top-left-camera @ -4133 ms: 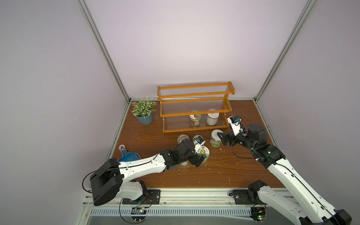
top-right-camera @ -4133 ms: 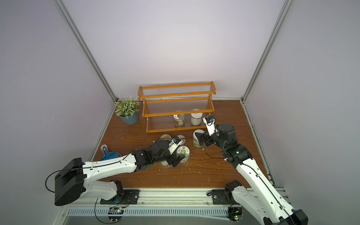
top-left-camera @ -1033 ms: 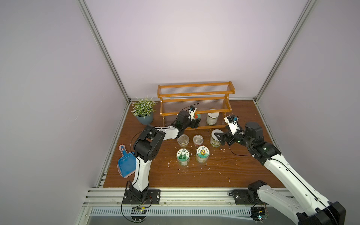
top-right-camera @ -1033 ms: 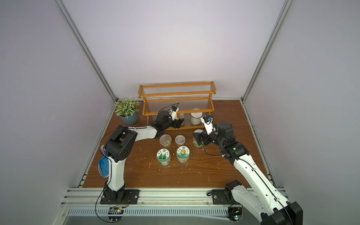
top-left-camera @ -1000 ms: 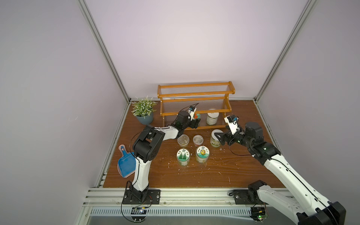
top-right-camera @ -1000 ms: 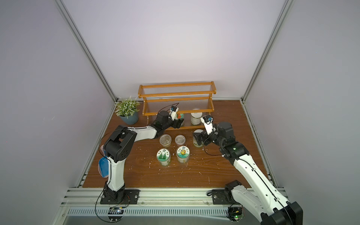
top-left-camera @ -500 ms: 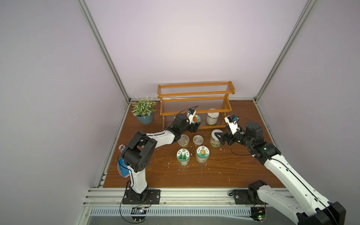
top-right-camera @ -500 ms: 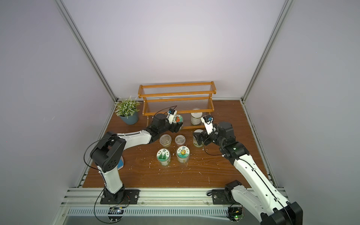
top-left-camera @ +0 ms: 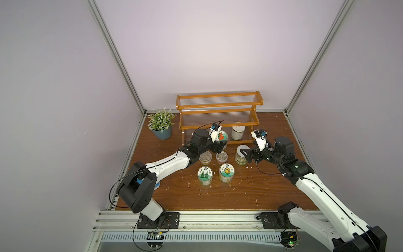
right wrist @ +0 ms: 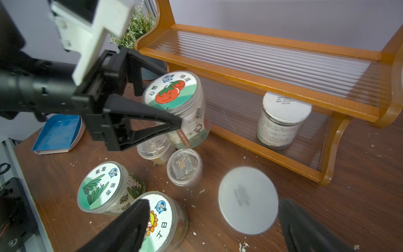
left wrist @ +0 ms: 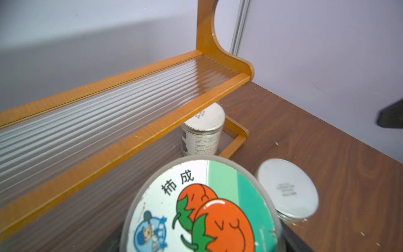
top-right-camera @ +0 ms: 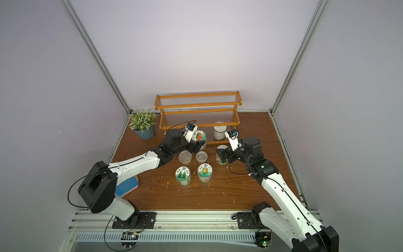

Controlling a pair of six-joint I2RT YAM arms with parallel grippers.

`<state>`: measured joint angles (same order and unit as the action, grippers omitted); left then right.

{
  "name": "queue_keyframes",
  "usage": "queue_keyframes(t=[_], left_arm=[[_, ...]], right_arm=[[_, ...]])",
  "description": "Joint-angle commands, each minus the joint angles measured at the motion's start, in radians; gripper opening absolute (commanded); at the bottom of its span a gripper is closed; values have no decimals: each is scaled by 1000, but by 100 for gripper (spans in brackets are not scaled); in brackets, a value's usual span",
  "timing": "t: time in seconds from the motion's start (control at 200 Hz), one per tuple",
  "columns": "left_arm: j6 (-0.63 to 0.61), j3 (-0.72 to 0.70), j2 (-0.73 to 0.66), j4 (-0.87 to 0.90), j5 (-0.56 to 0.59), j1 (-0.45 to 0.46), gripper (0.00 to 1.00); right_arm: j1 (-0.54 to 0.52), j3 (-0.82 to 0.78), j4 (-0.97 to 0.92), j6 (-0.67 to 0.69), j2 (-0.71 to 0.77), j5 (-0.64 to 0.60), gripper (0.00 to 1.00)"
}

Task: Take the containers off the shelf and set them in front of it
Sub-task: 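Pick up a container from the shelf, then place the container at the center of the board.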

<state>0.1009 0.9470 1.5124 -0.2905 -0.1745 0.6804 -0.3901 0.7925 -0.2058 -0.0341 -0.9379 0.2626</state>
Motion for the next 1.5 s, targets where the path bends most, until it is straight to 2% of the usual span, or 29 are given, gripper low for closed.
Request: queue_keyframes(t=[0.0, 0.115, 0.24, 0.46, 0.58, 0.911, 1.036, 1.196, 1.376, 1.496], left_arm=[[7, -26, -99, 73, -10, 57, 83], [17, -78, -180, 124, 14, 126, 83], [54, -140, -248, 100, 35, 202, 83], [65, -111, -140, 2, 34, 334, 84], [70, -86, -63, -55, -4, 353, 84], [14, 48, 82, -45, -59, 362, 85], [29, 73, 146, -56, -99, 363, 85], [20, 111, 212, -97, -118, 363, 85], [-9, 151, 297, -114, -144, 359, 86], [-15, 161, 338, -126, -155, 355, 86]], right_arm=[[12, 11, 8, -3, 13, -48, 99], [27, 18, -5, -5, 17, -69, 99], [49, 35, -34, -4, 29, -103, 99], [69, 64, -107, -6, 64, -225, 99], [81, 68, -157, -9, 104, -303, 99], [140, 70, -283, -46, 181, -282, 99], [154, 120, -364, -42, 183, -276, 99], [166, 213, -493, -26, 208, -330, 99], [177, 265, -581, 9, 153, -186, 99], [178, 295, -607, 9, 157, -140, 99]])
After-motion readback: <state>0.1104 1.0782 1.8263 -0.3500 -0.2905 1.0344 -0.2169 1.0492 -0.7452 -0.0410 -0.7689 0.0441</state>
